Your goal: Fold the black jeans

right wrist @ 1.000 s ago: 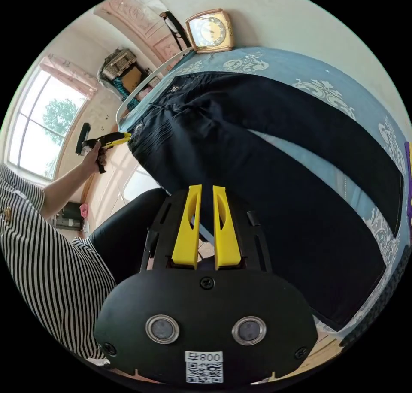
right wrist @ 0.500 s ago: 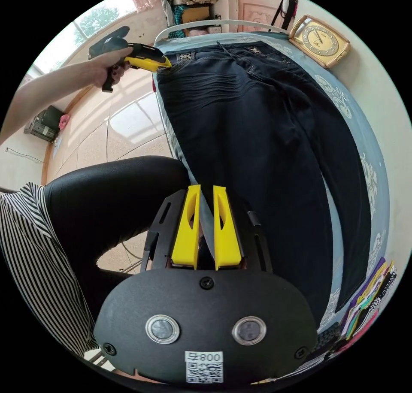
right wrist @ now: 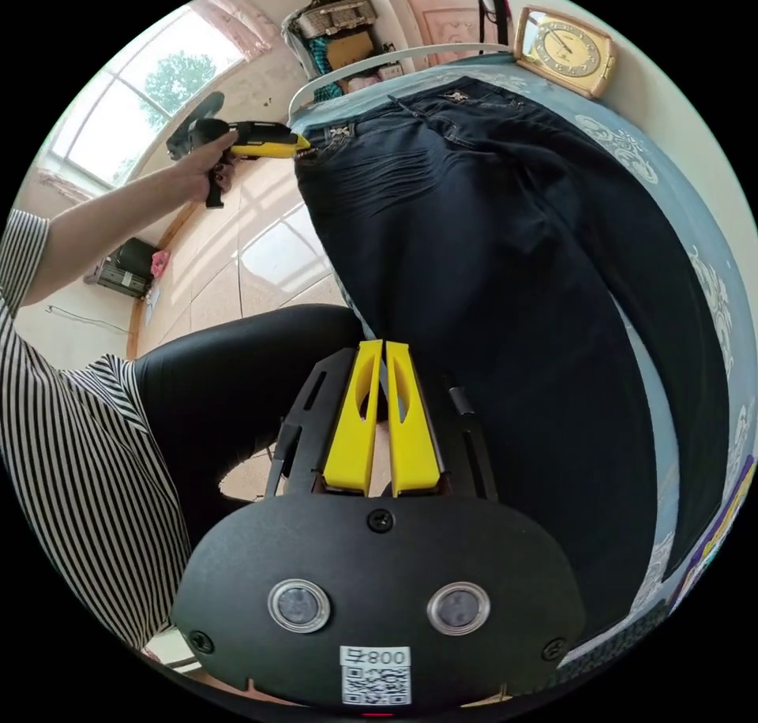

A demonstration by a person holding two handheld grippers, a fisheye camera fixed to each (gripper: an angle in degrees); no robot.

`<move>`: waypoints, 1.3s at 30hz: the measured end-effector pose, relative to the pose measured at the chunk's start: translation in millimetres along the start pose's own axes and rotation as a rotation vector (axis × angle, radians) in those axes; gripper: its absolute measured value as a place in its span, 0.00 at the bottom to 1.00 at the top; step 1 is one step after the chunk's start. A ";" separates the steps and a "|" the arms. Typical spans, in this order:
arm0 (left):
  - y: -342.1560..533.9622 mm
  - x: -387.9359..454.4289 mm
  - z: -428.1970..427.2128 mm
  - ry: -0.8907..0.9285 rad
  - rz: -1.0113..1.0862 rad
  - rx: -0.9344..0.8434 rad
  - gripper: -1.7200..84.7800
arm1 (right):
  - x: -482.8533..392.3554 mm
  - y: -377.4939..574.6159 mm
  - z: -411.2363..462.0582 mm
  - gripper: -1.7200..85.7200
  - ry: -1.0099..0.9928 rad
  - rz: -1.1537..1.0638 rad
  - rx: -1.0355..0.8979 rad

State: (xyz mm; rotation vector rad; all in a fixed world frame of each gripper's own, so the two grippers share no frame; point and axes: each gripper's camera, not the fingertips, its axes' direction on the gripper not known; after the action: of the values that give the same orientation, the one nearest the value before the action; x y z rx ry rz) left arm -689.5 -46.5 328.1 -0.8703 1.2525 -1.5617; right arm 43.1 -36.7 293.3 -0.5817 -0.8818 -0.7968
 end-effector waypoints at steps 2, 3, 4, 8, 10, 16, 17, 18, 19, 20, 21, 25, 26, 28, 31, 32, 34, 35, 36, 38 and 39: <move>-2.2 9.2 0.8 -0.007 0.048 0.051 0.09 | 9.7 6.5 -18.4 0.03 -0.007 0.047 0.061; -5.9 21.0 3.8 -0.003 0.108 0.083 0.09 | 20.9 11.5 -32.6 0.03 0.016 0.091 0.109; -8.8 28.3 7.2 0.007 0.144 0.089 0.10 | 36.2 14.6 -46.3 0.03 0.027 0.134 0.148; -42.5 94.8 65.9 0.124 0.405 -0.021 0.11 | 94.8 5.7 -82.5 0.05 0.041 0.216 0.203; -57.0 129.0 97.5 0.112 0.502 -0.056 0.11 | 126.4 -14.6 -100.1 0.06 0.087 0.225 0.215; -106.4 219.9 195.1 0.024 0.680 -0.127 0.11 | 174.1 -85.8 -117.5 0.09 0.156 0.197 0.201; -114.9 235.0 213.5 -0.016 0.718 -0.143 0.12 | 177.3 -92.8 -117.8 0.09 0.154 0.191 0.199; -122.2 248.1 230.7 -0.059 0.752 -0.158 0.12 | 182.5 -106.1 -117.7 0.09 0.151 0.174 0.196; -125.5 254.3 238.9 -0.080 0.771 -0.164 0.12 | 186.8 -118.8 -116.6 0.10 0.156 0.161 0.189; -131.2 266.0 254.6 -0.125 0.807 -0.173 0.12 | 188.6 -124.9 -115.7 0.10 0.158 0.153 0.185; -135.9 276.6 269.0 -0.172 0.842 -0.172 0.12 | 191.7 -136.4 -113.5 0.10 0.165 0.140 0.175; -146.4 304.1 310.9 -0.296 0.948 -0.173 0.13 | 197.9 -169.1 -110.3 0.10 0.182 0.103 0.172; -148.5 311.8 325.2 -0.338 0.988 -0.182 0.14 | 198.0 -173.2 -110.3 0.10 0.188 0.096 0.174; -151.3 322.2 345.6 -0.405 1.032 -0.188 0.14 | 199.4 -188.7 -109.5 0.10 0.194 0.075 0.175; -153.3 338.0 378.7 -0.491 1.117 -0.208 0.15 | 200.6 -206.6 -105.4 0.10 0.213 0.052 0.148; -153.7 343.0 392.5 -0.524 1.147 -0.226 0.15 | 200.8 -209.9 -104.2 0.10 0.217 0.047 0.140; -153.7 349.9 410.6 -0.552 1.186 -0.241 0.15 | 201.5 -221.7 -99.2 0.11 0.226 0.034 0.109; -154.6 354.2 420.3 -0.551 1.197 -0.245 0.15 | 201.5 -224.4 -97.7 0.11 0.229 0.030 0.100; -155.2 358.0 430.7 -0.553 1.208 -0.257 0.15 | 201.1 -229.3 -94.5 0.11 0.237 0.025 0.086; -154.3 363.8 446.6 -0.531 1.245 -0.292 0.15 | 200.2 -236.3 -88.4 0.12 0.230 0.014 0.055; -154.3 367.1 455.2 -0.525 1.260 -0.305 0.14 | 199.0 -240.7 -83.6 0.12 0.230 0.006 0.027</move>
State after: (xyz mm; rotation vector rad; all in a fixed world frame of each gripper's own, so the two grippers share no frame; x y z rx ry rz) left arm -425.1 -530.7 576.0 -0.4162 1.2307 -0.1323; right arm -35.6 -309.5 447.9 -0.4575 -0.6782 -0.8272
